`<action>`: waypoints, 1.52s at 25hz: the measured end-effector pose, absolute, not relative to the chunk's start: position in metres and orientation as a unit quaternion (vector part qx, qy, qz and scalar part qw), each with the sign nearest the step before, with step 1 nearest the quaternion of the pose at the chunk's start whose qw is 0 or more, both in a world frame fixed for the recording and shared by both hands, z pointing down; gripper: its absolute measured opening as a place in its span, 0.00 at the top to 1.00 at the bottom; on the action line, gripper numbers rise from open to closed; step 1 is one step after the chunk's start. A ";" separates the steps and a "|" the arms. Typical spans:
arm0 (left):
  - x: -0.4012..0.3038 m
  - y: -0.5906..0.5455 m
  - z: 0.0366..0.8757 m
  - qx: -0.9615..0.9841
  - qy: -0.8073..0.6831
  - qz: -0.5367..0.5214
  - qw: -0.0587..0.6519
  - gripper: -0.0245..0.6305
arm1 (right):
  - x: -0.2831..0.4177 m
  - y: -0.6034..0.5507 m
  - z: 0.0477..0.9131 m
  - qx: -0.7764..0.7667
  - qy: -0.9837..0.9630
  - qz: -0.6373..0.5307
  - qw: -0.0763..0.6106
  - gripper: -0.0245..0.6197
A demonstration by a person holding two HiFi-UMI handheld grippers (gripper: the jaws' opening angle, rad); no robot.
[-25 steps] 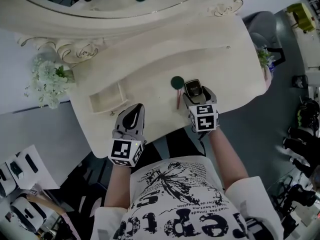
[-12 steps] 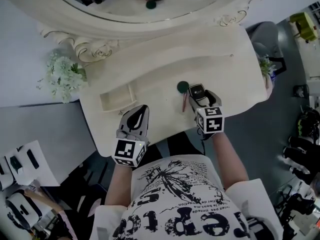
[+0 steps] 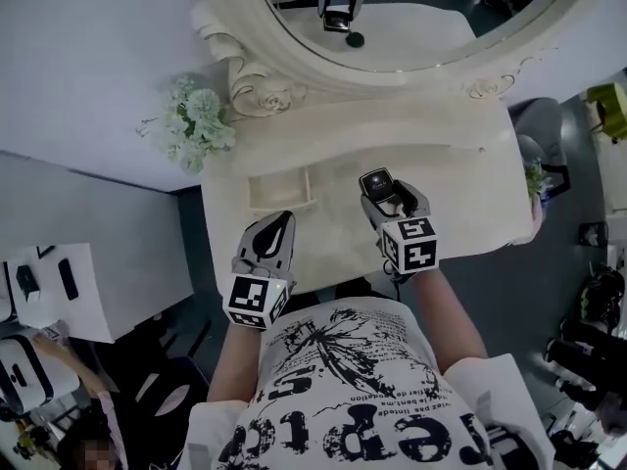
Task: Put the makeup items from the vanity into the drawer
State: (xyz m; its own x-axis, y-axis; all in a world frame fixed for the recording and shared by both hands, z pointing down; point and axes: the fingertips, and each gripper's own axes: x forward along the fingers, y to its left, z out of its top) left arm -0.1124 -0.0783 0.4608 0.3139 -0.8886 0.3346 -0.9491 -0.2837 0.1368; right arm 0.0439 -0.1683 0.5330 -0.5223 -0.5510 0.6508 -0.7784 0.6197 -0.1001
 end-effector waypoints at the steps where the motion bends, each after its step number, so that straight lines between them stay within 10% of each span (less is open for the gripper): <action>1: -0.122 -0.075 0.459 0.790 -0.586 0.095 0.155 0.93 | 0.029 -0.167 0.530 0.378 -0.857 0.190 0.292 0.46; 19: -0.246 -0.014 0.455 0.707 -0.685 0.076 0.159 0.93 | -0.139 -0.129 0.561 0.249 -0.891 0.185 0.331 0.46; 38: -0.220 -0.043 0.455 0.748 -0.641 0.081 0.152 0.93 | -0.078 -0.146 0.558 0.329 -0.868 0.177 0.326 0.46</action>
State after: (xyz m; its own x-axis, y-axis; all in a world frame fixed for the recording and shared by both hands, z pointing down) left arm -0.2205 -0.0432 0.4552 0.1660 -0.9340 0.3163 -0.9833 -0.1327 0.1242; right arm -0.0778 -0.1462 0.5577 -0.5710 -0.4565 0.6823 -0.6872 0.7205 -0.0931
